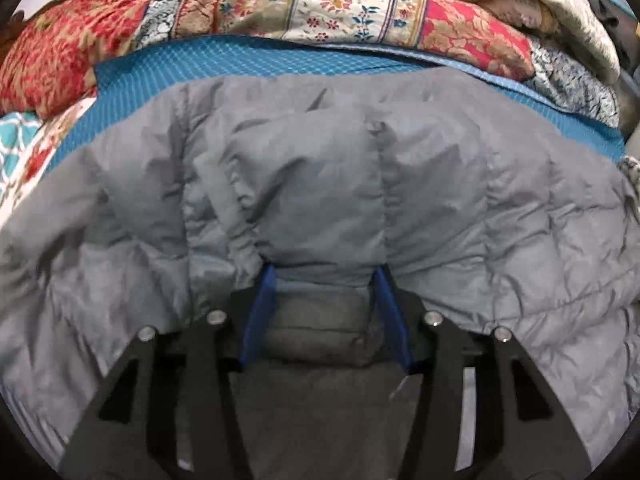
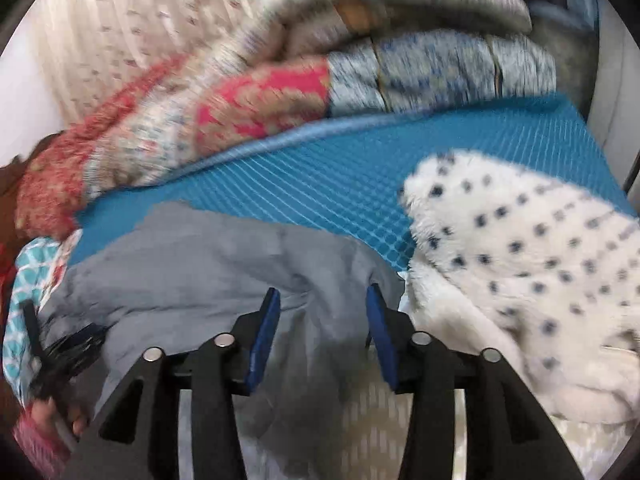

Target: Fold large clothes

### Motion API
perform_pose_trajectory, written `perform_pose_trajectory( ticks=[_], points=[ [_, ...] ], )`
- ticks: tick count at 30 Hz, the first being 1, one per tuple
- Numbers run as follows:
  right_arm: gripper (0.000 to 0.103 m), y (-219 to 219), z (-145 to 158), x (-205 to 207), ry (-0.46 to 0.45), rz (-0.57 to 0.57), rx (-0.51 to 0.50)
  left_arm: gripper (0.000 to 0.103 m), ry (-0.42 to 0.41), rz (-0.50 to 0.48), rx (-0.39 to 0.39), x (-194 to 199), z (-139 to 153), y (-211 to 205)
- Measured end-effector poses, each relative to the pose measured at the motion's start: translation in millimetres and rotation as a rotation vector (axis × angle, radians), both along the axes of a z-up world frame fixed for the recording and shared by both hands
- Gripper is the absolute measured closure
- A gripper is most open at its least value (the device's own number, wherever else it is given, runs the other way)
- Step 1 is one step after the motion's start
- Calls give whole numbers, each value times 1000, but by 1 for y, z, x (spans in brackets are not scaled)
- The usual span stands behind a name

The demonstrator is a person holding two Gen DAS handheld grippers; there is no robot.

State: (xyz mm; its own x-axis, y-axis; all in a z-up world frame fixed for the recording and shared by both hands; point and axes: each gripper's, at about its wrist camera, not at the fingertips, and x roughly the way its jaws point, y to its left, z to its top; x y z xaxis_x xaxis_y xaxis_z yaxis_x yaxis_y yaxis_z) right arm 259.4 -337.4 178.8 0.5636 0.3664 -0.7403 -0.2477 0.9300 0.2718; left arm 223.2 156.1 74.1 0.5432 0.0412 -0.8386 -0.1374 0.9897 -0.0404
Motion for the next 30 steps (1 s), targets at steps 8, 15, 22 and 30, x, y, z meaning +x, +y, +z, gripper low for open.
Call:
perform_pose_trajectory(
  ticks=[8,15,22,30],
  points=[
    [43,41,-75,7,202,80,-176,53,-12,-18,-47,-95,32,9],
    [42,38,19,-59,3,98,12,53,-160,130,26,-260,135,97],
    [42,154,68,-183,30,509,140,53,-240,414,61,-413,187,182],
    [42,343,40,-319,448,840,268,53,-272,539,7,-540,178,232]
  ],
)
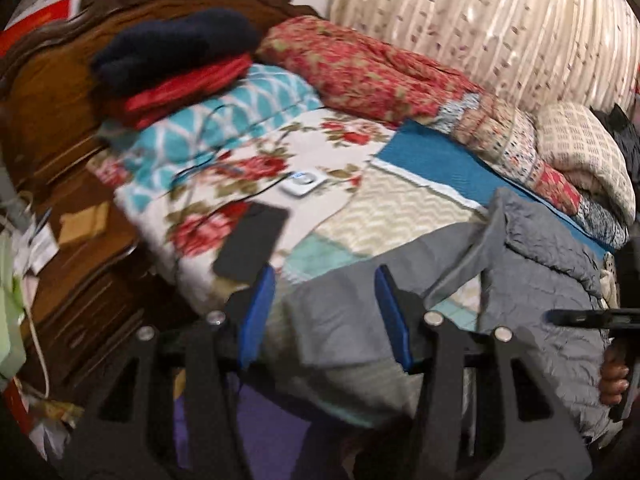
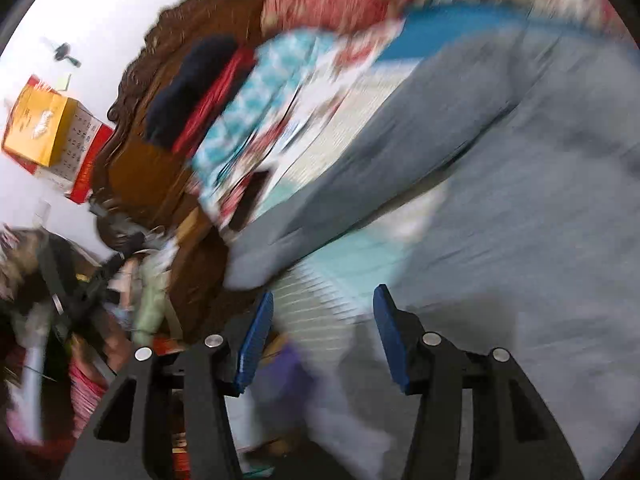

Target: Fold large clothes

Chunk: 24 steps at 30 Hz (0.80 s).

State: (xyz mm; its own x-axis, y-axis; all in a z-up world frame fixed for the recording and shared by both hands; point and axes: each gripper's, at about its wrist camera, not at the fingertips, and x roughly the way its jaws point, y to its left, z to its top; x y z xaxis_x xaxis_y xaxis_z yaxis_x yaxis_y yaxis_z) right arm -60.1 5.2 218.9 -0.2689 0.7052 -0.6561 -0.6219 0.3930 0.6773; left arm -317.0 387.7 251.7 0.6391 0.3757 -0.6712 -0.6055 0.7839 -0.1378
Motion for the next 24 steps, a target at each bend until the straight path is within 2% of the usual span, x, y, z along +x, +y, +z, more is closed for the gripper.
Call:
perform_pose_trajectory(
  ticks=[2,5,7,8,9,11,13,15,17,20,22,24],
  points=[
    [42,44,-21,-22,140,10,-26,53,-9,17,-18,-17,-5,7],
    [42,93,-42,-43,205,14,-52,53,-18,42,-32,-45,-12,17],
    [42,111,-56,-51,266,-11,-71,53,-20,56,-37,-59,-16,23],
    [42,113,-62,-56,270,-21,-74,53,-21,62,-46,-66,-18,27],
    [43,124,-65,-61,224,-28,-102,53,-21,65,-51,-70,-20,28],
    [87,137,-77,-61,185,-3,-147,53,-22,72,-54,-77,-23,31],
    [88,140,-81,-67,190,-1,-172,53,-31,72,-47,-78,-22,32],
    [88,120,-61,-70,122,44,-157,53,-55,60,-38,-77,-18,31],
    [88,87,-35,-75,-3,113,-145,53,-71,43,-35,-71,-14,27],
    [88,10,14,-68,-245,208,-149,53,-87,-15,-42,-45,-8,17],
    [88,-39,35,-51,-379,199,-201,53,-88,-79,-54,-13,-4,3],
    [88,-83,50,-25,-516,142,-286,53,-84,-140,-52,17,2,-16]
  ],
)
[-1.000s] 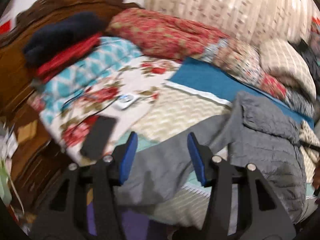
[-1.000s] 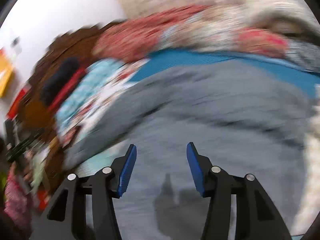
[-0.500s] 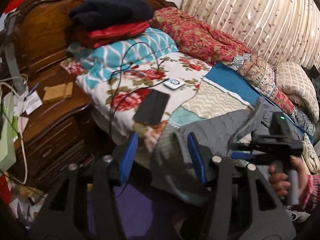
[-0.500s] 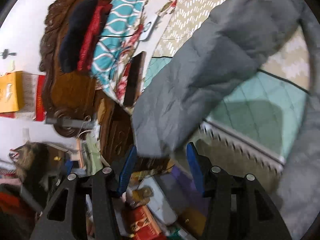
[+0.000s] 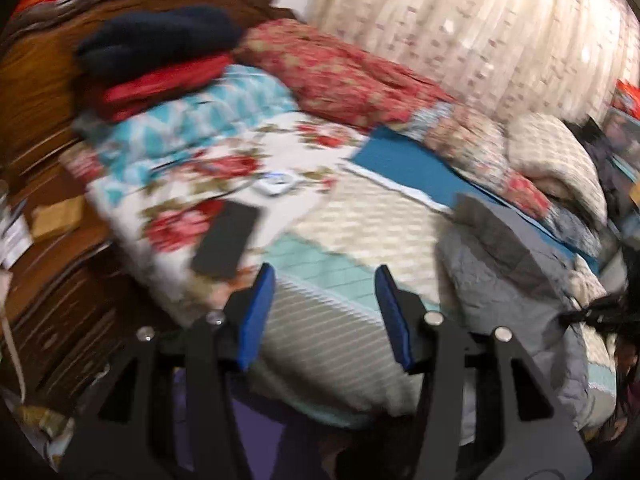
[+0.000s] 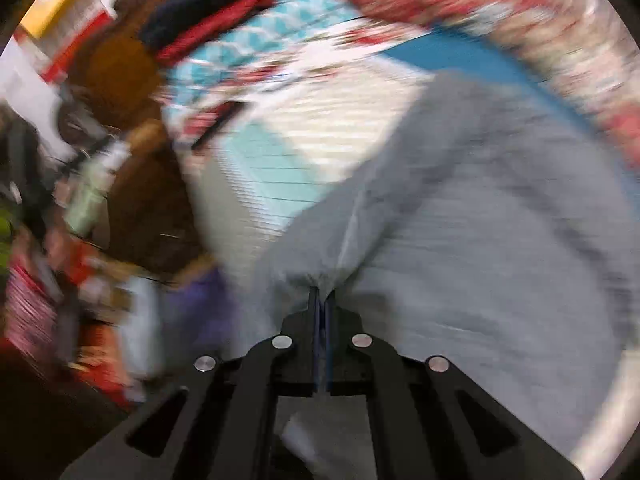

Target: Fold large clothes

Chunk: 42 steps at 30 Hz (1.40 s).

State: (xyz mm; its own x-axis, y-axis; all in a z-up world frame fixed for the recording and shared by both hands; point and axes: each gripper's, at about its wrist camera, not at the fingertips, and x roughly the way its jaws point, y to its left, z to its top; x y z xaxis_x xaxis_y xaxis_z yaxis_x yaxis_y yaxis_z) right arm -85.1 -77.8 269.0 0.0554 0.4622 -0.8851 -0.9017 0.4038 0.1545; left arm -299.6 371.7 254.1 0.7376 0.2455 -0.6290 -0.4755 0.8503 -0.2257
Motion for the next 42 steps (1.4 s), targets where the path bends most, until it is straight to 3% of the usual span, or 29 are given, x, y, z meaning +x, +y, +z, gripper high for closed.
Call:
perform_pose_trajectory(
  ticks=[4,6,9,10,14,19,22,24,25,26,28,32,35,39,40,42],
  points=[
    [86,-78,15,83,-304,-268,-101,53,-10,-177,-28,82,10,-49],
    [83,-119,15,127,-355,-428,-56,53,-1,-257,-47,133,10,-74],
    [75,-184,6,163,-187,-609,128,53,34,-346,-42,207,2,-111],
    [66,-206,-1,167,-132,-649,208,53,51,-365,-41,231,-3,-121],
    [36,-259,-33,161,-36,-745,374,53,133,-431,-15,328,-27,-155],
    [36,-260,-90,153,229,-725,392,53,206,-453,27,392,-60,-178],
    [36,-241,-128,149,399,-739,426,53,220,-443,-2,405,-74,-171],
    [41,-225,-150,154,512,-751,397,53,220,-436,-32,409,-83,-168],
    [67,-221,-155,156,561,-750,406,53,225,-431,-34,410,-87,-169],
    [86,-211,-155,164,586,-724,419,53,238,-424,-31,415,-94,-168],
    [87,-204,-130,178,500,-679,423,53,258,-407,-23,425,-103,-163],
    [87,-202,-49,236,189,-621,417,53,249,-344,-30,449,-112,-148],
    [87,-197,-29,288,8,-632,336,53,230,-292,-36,474,-117,-138],
    [81,-191,-80,358,39,-732,219,53,290,-231,-37,513,-147,-133],
    [74,-193,-104,374,97,-784,187,53,324,-218,-17,522,-158,-133],
    [68,-205,-140,394,273,-874,254,51,364,-209,-3,531,-177,-130]
  ],
)
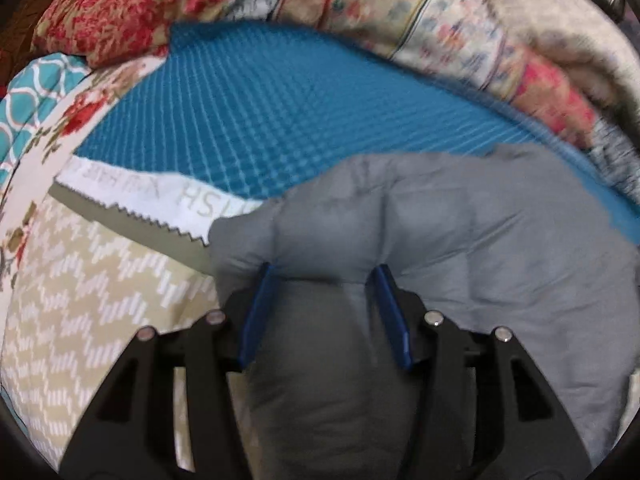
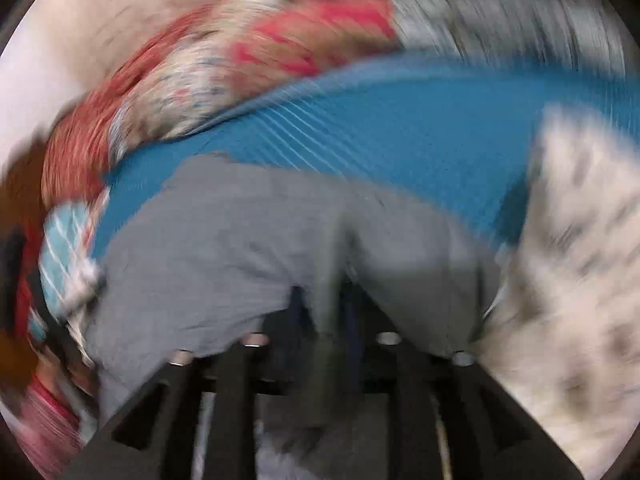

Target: Fold large clothes

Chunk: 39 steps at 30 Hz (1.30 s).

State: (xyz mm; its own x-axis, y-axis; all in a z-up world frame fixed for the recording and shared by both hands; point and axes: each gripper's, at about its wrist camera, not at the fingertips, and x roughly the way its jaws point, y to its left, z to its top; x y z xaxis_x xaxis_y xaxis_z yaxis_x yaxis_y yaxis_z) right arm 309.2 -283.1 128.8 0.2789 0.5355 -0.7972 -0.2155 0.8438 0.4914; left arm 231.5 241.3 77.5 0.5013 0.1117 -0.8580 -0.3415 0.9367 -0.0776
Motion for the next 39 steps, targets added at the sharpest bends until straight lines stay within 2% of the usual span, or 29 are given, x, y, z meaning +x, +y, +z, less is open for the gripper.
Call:
perform_pose_trajectory(
  ticks=[2,3,5,7,9,11,13,14,16,17,18,19,21,23,25,28,31,34,37,39],
  points=[
    [68,-24,-23,3,82,-98,194,51,-5,-10,7,4,-5,2],
    [68,-33,-27,1,95,-120,244,51,-6,-17,8,5,-5,3],
    [68,-47,-28,-4,97,-138,274,51,-11,-34,5,2,2,2],
    [65,-56,-13,-16,47,-136,202,51,-45,-65,4,-10,19,-1],
    [63,-59,17,-36,-79,-121,123,51,-108,-100,7,-31,39,-4],
    [58,-54,42,-61,-190,-86,90,51,-155,-122,10,-54,57,-7],
    [55,-48,49,-75,-235,-49,90,49,-188,-142,17,-71,68,-11],
    [54,-43,49,-76,-234,-36,98,49,-183,-150,16,-74,68,-14],
    [53,-28,31,-70,-159,-32,63,49,-122,-168,21,-71,55,-22],
    [53,-19,22,-63,-112,-34,32,49,-57,-180,42,-65,40,-26],
    [53,-11,2,-57,-47,-31,-57,49,-7,-182,52,-62,29,-27],
    [53,-10,-5,-57,-25,-43,-79,48,45,-174,36,-60,18,-25],
    [53,-23,9,-66,-19,-103,-7,48,33,-126,2,-70,29,-17],
    [53,-37,35,-88,-76,-93,89,48,-43,-131,-4,-94,58,-9],
    [52,-60,66,-130,-172,-71,102,48,-107,-151,30,-126,83,-7],
    [50,-92,75,-195,-201,-45,114,42,-155,-190,68,-189,108,-5],
    [48,-121,61,-271,-208,-33,26,35,-163,-215,95,-253,108,-12],
    [48,-136,49,-336,-203,-43,-43,34,-148,-215,106,-300,98,-28],
    [46,-139,37,-378,-178,-88,-40,34,-109,-198,53,-337,78,-39],
    [46,-139,29,-395,-164,-109,-64,34,-76,-180,47,-358,68,-46]
  ],
)
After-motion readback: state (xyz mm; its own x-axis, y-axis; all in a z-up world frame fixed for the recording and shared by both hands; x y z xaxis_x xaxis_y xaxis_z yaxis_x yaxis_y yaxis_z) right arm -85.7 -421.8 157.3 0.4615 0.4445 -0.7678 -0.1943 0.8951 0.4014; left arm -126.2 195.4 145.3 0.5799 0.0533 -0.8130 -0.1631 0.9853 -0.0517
